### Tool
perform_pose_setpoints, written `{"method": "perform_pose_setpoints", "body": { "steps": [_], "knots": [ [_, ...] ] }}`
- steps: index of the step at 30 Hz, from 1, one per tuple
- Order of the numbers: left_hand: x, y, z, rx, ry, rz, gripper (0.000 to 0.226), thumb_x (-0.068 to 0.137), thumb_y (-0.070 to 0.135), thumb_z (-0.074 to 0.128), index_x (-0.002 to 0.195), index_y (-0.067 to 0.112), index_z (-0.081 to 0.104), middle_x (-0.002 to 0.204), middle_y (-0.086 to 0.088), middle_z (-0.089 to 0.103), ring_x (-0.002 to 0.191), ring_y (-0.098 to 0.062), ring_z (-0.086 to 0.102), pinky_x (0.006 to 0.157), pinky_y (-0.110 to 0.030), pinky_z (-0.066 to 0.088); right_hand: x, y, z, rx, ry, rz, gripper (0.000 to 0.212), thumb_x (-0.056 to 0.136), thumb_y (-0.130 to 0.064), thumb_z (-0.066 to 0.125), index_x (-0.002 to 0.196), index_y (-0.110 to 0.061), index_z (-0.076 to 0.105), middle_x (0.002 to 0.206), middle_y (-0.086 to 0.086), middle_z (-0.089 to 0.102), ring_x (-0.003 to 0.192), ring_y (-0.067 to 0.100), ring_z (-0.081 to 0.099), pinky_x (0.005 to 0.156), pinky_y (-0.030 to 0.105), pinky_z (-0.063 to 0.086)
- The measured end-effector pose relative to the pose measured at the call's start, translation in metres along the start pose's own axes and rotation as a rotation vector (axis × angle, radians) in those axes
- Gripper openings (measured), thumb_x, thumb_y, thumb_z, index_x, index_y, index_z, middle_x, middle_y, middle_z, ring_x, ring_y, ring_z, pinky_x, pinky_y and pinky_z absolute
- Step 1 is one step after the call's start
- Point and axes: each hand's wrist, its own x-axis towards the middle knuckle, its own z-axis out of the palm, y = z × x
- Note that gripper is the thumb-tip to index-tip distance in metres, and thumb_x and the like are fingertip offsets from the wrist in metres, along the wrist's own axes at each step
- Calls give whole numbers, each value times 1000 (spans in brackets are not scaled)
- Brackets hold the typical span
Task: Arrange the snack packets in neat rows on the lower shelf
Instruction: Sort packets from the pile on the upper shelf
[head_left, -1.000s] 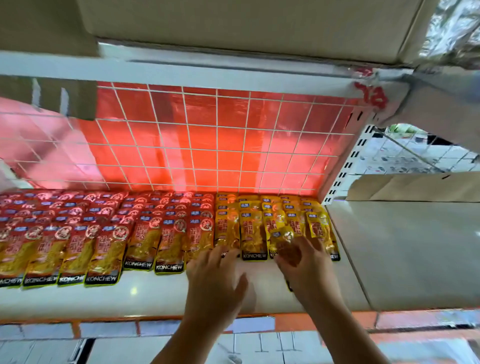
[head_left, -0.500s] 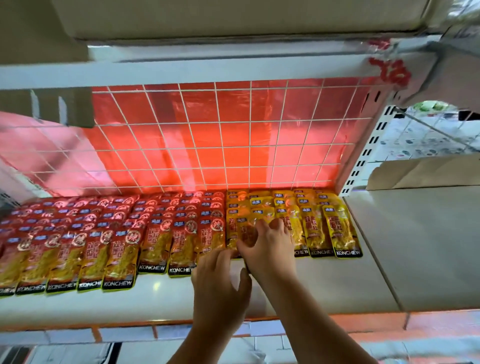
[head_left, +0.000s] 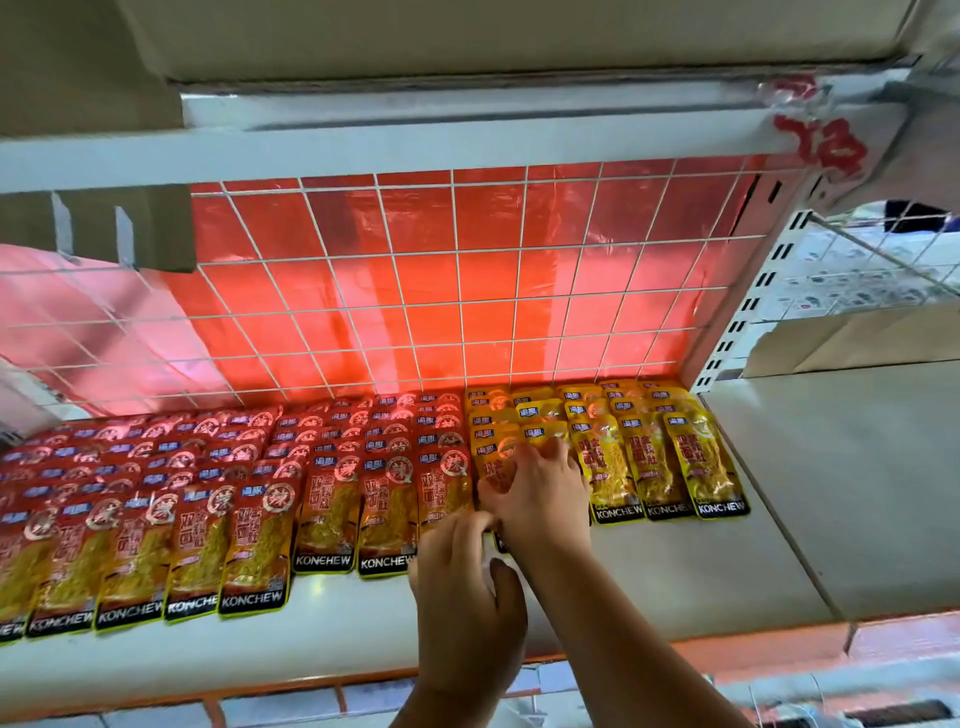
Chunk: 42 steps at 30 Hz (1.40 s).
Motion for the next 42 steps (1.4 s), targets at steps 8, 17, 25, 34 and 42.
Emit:
{"method": "perform_pose_setpoints", "body": {
  "steps": [8,17,25,34,42],
  "knots": [
    [0,3,-1,-10,-10,-7,36,81,18,57,116,29,57,111,22,54,107,-7,51,92,-54,52,3,-1,2,8,-16,13,51,83,-63,65,117,-25,59,132,6,45,106,29,59,95,44,52],
    [-2,3,1,8,-13,-21,35,82,22,60,117,27,60,115,14,64,109,-11,56,95,-57,52,2,2,1,22,11,-22,45,84,-59,65,114,-26,58,127,6,48,96,26,63,84,42,57],
    [-2,4,0,19,-32,-26,34,82,22,57,116,29,59,114,14,62,112,-13,55,95,-58,51,0,7,-4,48,53,-66,37,85,-55,65,107,-25,61,109,0,50,85,21,62,74,37,58],
    [-2,2,0,37,-61,-32,34,82,23,55,116,28,60,113,13,62,109,-16,57,93,-55,52,-1,10,-6,-11,7,-79,48,88,-56,60,123,-24,56,115,1,59,97,24,64,81,39,57],
    [-4,2,1,57,-44,-19,36,82,21,59,116,31,55,113,14,62,108,-13,57,95,-50,52,0,8,-5,61,-16,-69,43,88,-51,65,119,-22,56,118,4,57,92,22,64,75,36,58]
  ]
}}
